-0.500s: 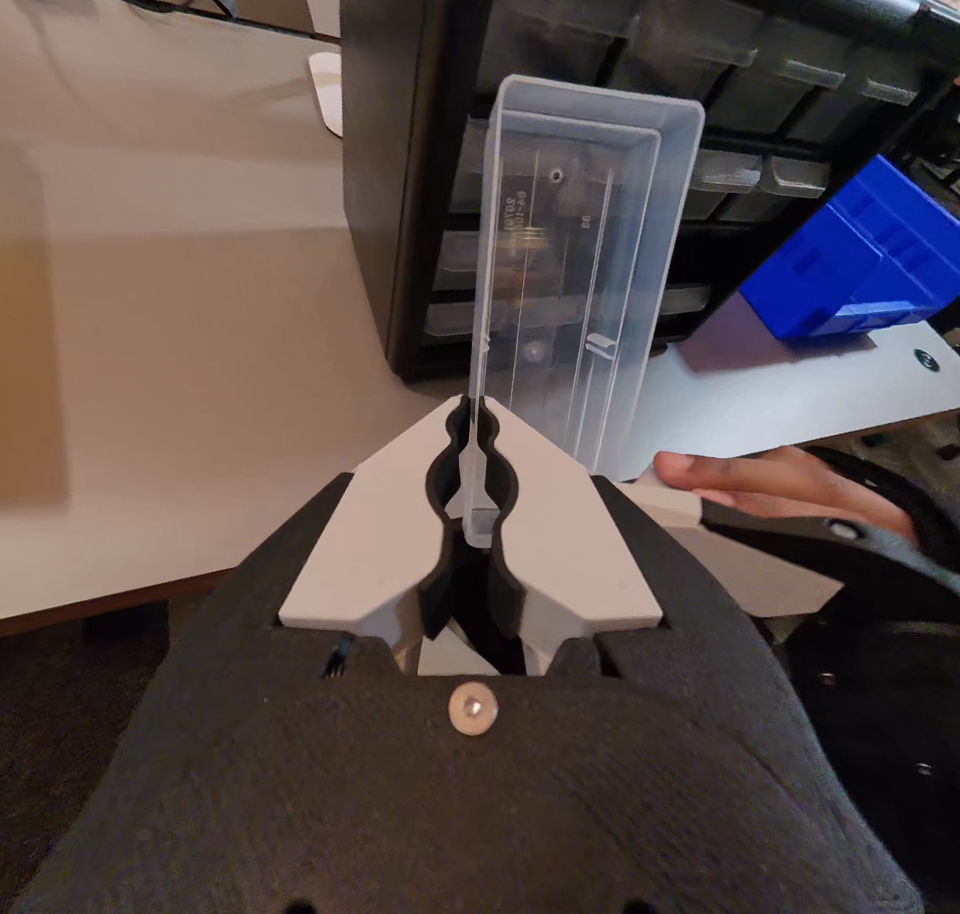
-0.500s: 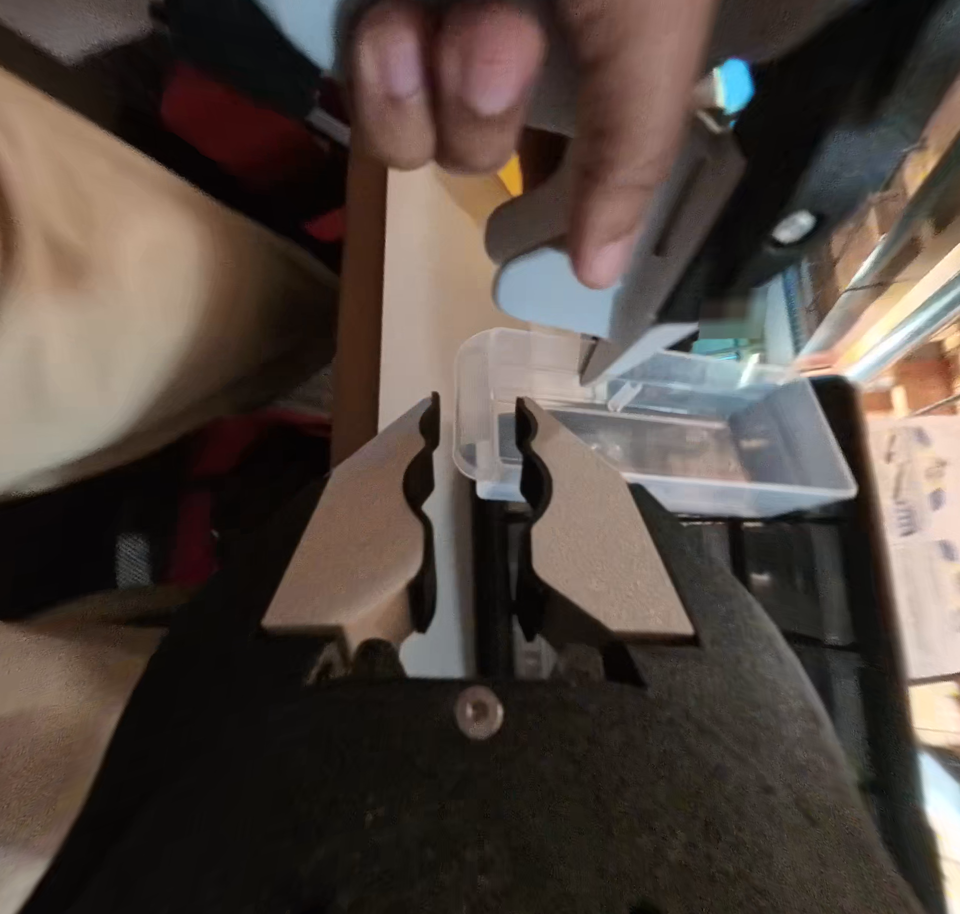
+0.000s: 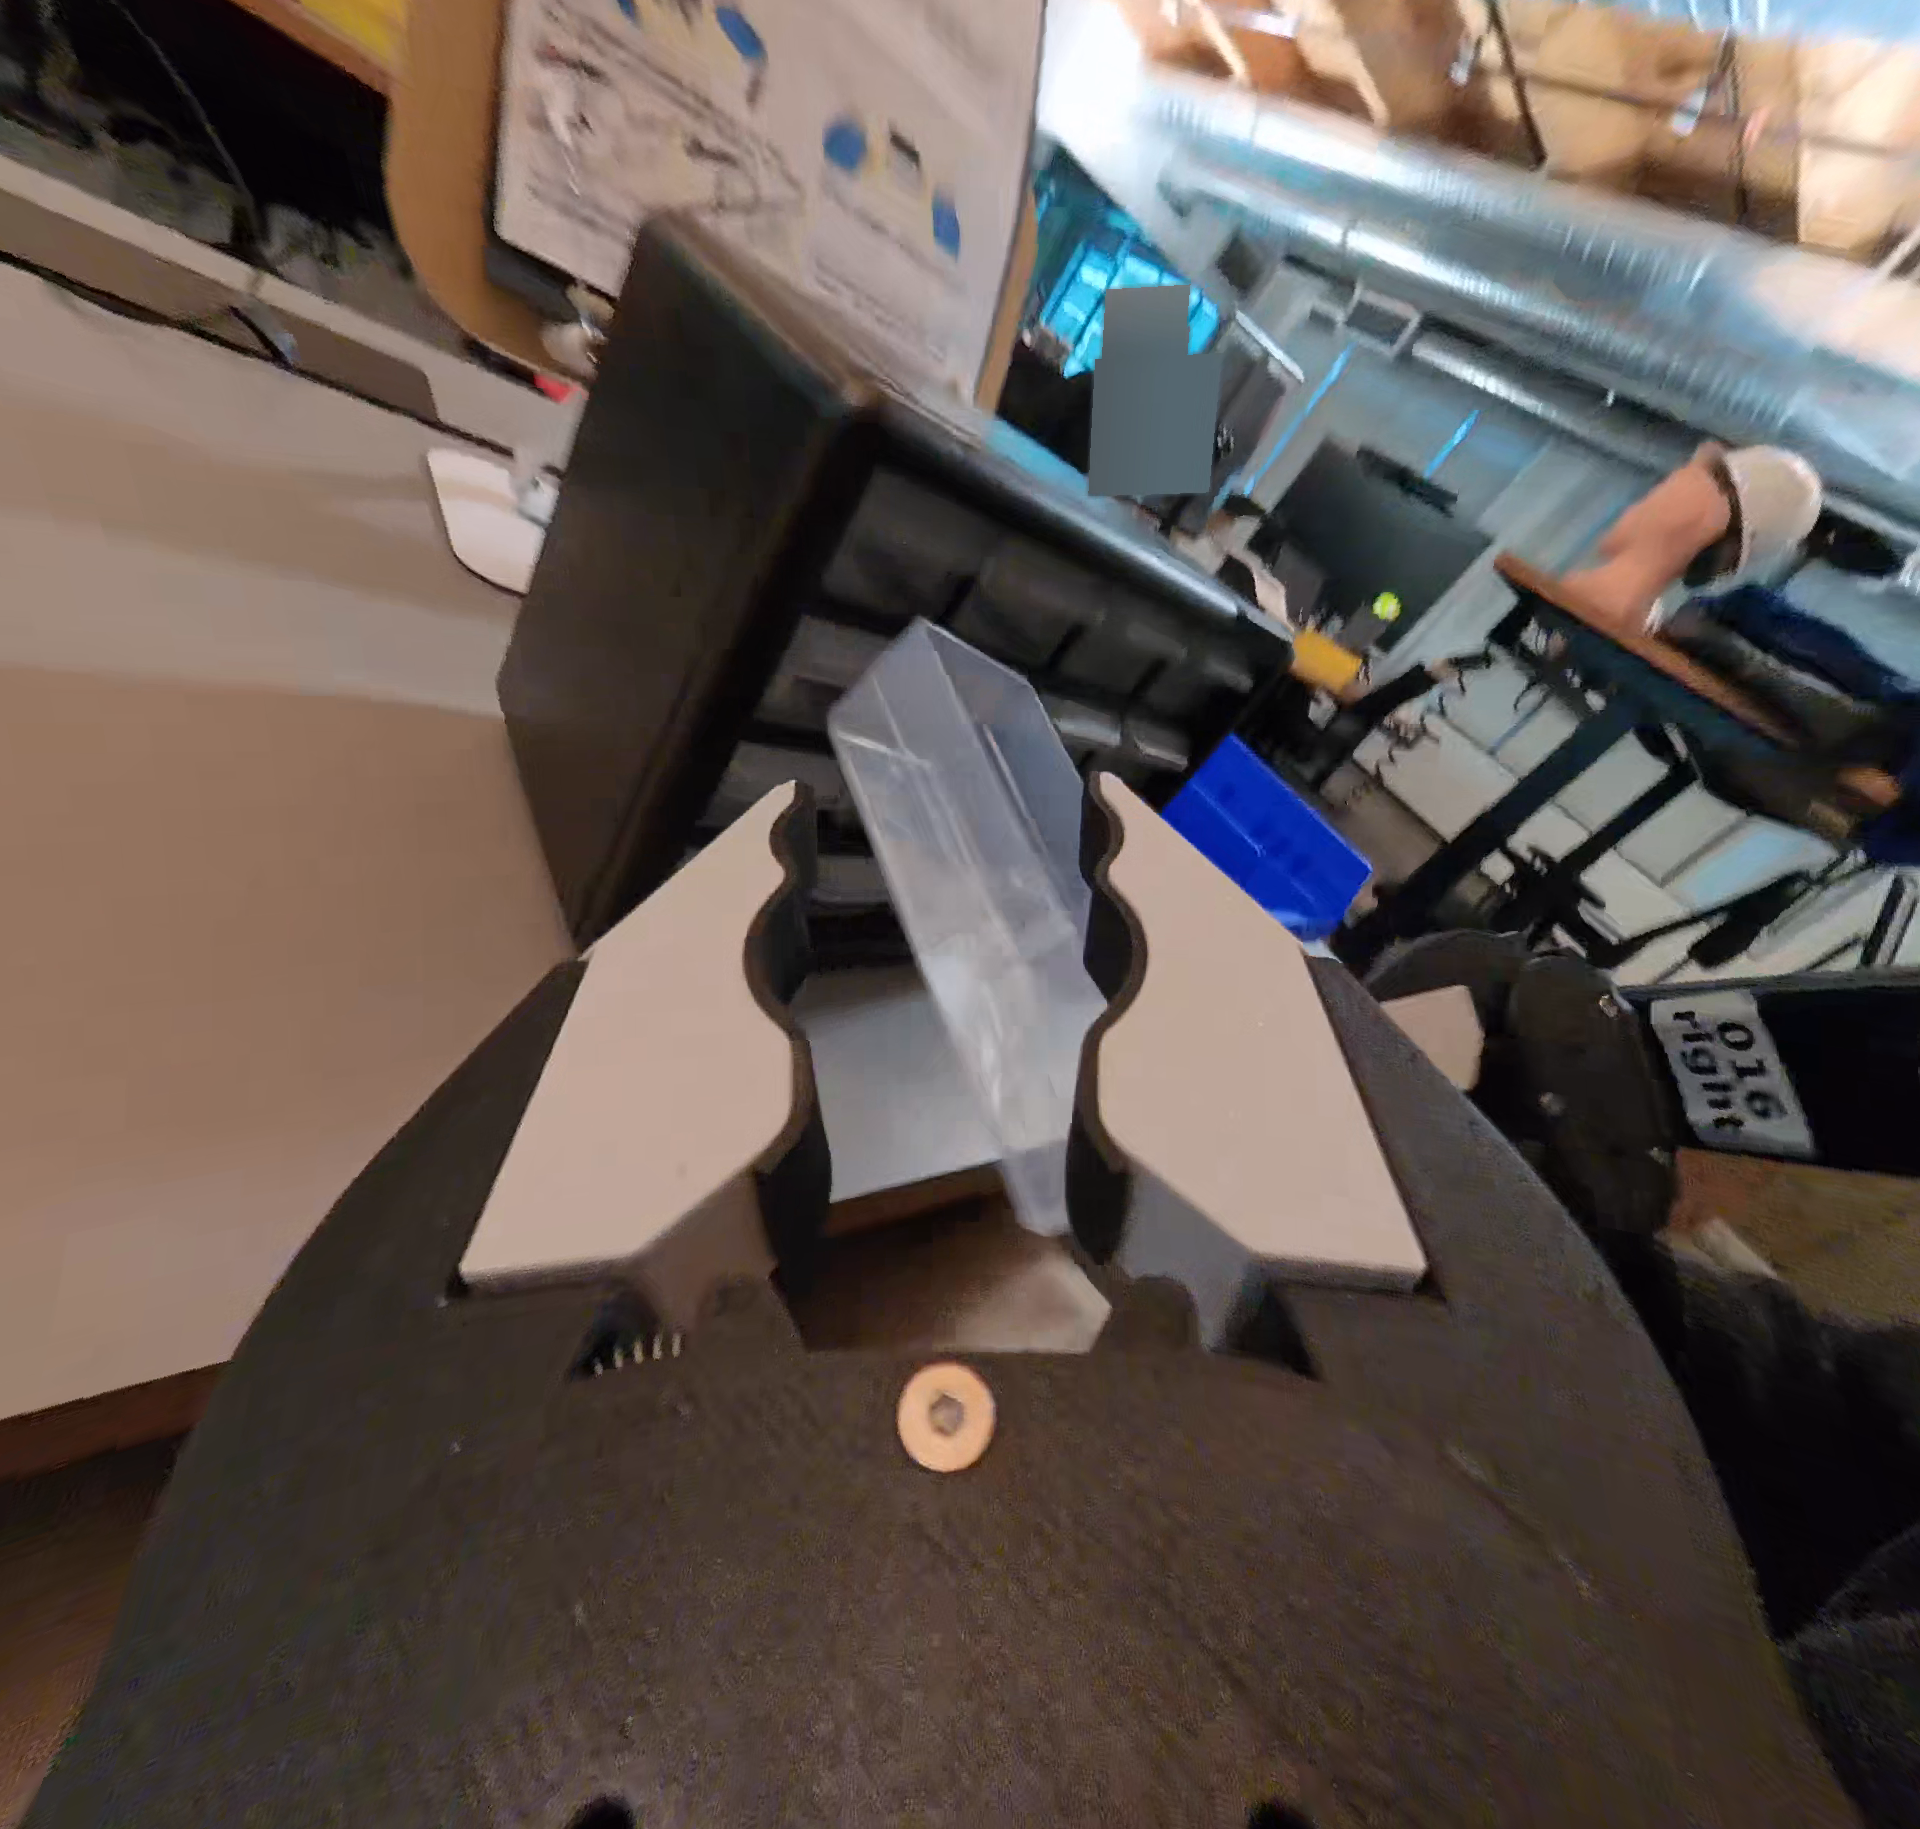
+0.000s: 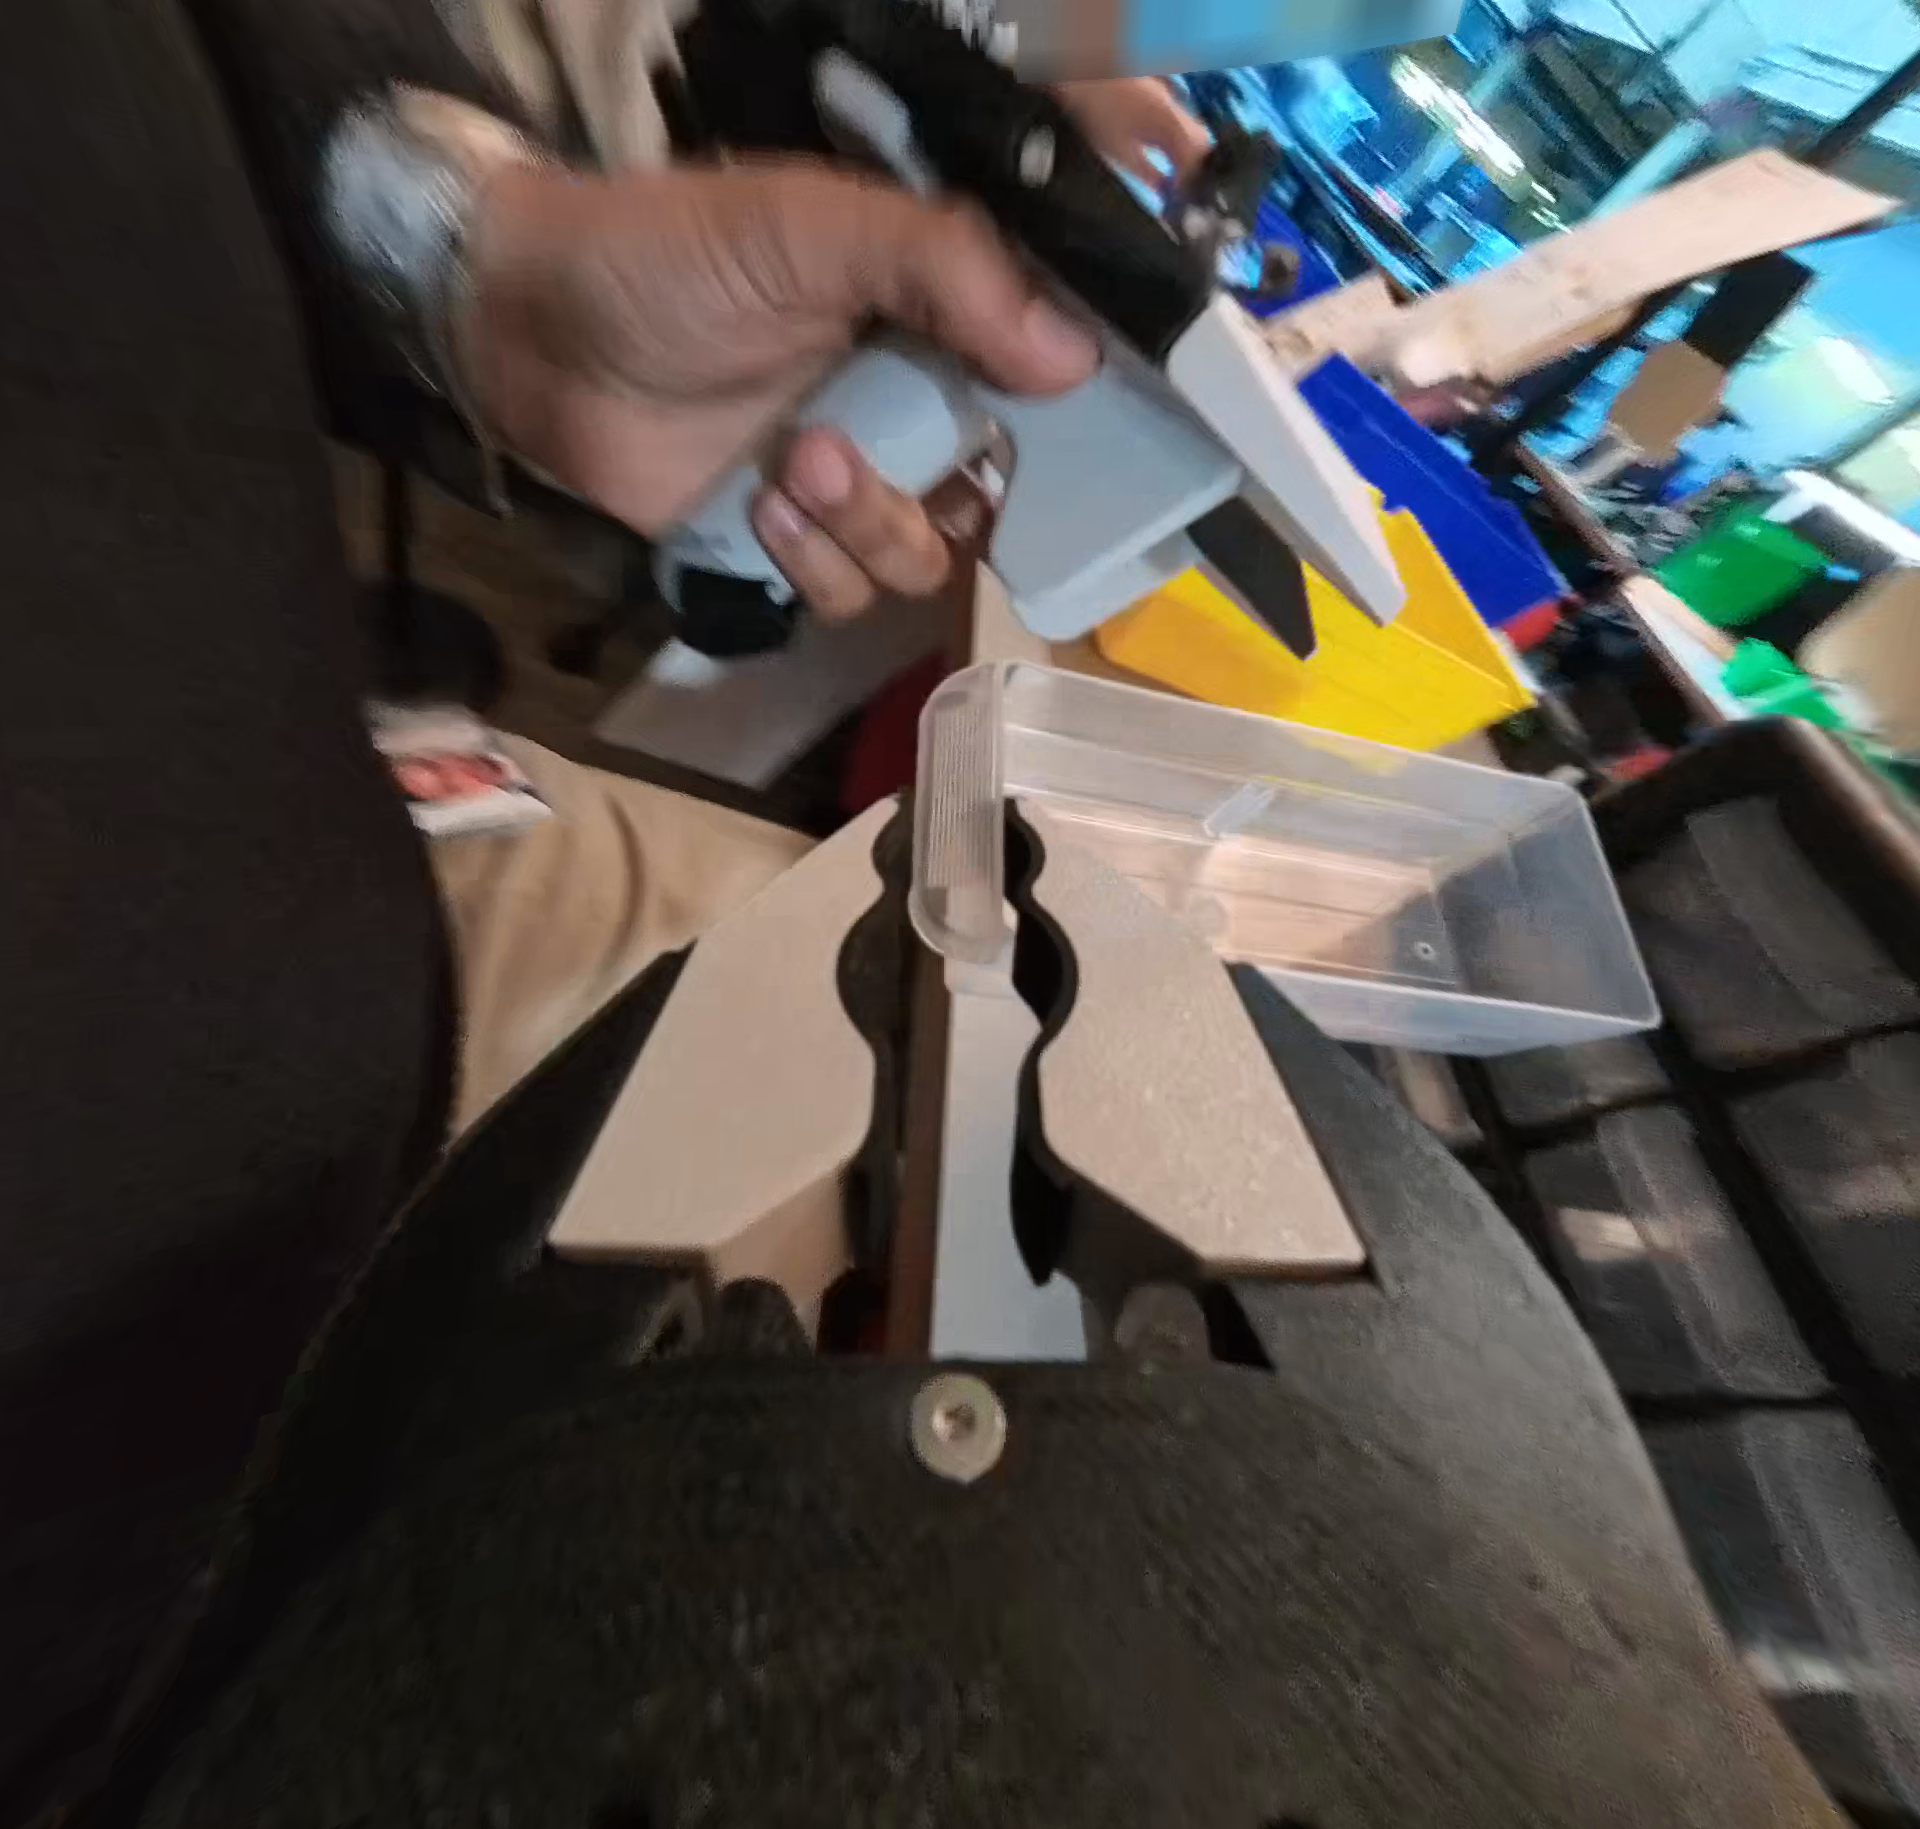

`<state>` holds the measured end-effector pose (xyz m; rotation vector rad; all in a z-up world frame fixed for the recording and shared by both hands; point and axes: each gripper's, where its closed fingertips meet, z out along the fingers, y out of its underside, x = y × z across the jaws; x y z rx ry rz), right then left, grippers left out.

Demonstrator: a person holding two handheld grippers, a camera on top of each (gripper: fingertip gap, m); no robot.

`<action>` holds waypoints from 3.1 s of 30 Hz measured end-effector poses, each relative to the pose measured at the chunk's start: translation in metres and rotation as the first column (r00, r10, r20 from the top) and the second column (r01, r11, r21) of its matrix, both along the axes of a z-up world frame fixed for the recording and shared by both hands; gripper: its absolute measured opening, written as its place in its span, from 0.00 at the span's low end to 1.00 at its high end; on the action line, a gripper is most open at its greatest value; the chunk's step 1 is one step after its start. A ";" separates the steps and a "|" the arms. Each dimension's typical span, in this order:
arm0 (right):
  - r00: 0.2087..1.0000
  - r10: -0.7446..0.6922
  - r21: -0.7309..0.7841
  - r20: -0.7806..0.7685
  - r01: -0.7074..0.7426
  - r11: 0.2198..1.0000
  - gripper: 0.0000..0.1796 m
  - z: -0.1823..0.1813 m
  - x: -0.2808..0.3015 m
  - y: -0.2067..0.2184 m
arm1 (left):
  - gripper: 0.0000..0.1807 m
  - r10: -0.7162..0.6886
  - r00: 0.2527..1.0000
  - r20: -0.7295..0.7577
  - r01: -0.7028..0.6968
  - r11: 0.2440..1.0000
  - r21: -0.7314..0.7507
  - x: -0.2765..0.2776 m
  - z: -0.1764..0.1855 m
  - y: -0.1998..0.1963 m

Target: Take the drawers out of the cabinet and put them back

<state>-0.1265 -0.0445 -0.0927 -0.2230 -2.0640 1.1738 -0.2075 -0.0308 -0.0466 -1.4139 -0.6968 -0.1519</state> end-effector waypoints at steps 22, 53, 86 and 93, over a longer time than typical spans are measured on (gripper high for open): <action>0.822 0.130 -0.229 0.554 0.000 0.973 0.08 0.004 0.001 0.068 | 0.29 -0.241 0.956 -0.166 0.156 0.900 -0.408 0.002 -0.100 0.046; 0.841 0.066 -0.181 0.537 0.039 0.983 0.08 -0.004 -0.004 0.078 | 0.28 -0.289 0.949 -0.129 0.209 0.877 -0.433 0.002 -0.117 0.048; 0.962 -0.022 -0.263 0.272 0.096 0.960 0.00 -0.024 -0.008 0.078 | 0.25 -0.324 0.932 -0.163 0.222 0.865 -0.450 0.008 -0.118 0.051; 0.964 -0.048 -0.299 0.262 0.128 0.946 0.00 -0.029 -0.019 0.085 | 0.21 -0.364 0.916 -0.171 0.259 0.860 -0.440 0.015 -0.115 0.051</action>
